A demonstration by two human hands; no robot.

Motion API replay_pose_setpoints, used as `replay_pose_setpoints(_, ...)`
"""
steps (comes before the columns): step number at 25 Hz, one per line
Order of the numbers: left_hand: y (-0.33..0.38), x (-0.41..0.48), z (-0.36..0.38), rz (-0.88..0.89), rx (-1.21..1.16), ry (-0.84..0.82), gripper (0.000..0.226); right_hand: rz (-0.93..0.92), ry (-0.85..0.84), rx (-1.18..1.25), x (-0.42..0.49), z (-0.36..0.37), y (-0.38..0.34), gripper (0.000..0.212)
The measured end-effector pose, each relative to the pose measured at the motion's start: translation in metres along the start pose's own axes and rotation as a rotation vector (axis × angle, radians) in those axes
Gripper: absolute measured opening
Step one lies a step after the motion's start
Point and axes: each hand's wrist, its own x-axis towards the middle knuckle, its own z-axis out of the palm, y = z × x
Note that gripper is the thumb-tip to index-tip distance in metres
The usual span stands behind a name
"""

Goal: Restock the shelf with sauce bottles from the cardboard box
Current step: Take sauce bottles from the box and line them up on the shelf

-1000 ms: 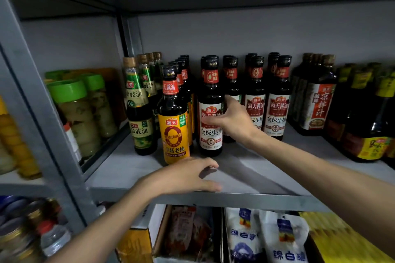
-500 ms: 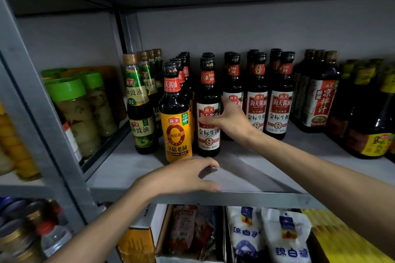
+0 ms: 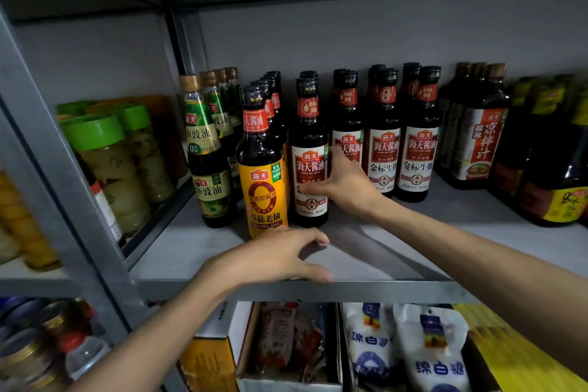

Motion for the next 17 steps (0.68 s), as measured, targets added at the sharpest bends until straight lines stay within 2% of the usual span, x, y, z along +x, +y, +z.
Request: replay_pose_setpoints(17, -0.0030, -0.0012, 0.0028, -0.014, 0.006, 0.009, 0.067, -0.005, 0.029, -0.008, 0.0017, 0.0022, -0.0015, 0.075)
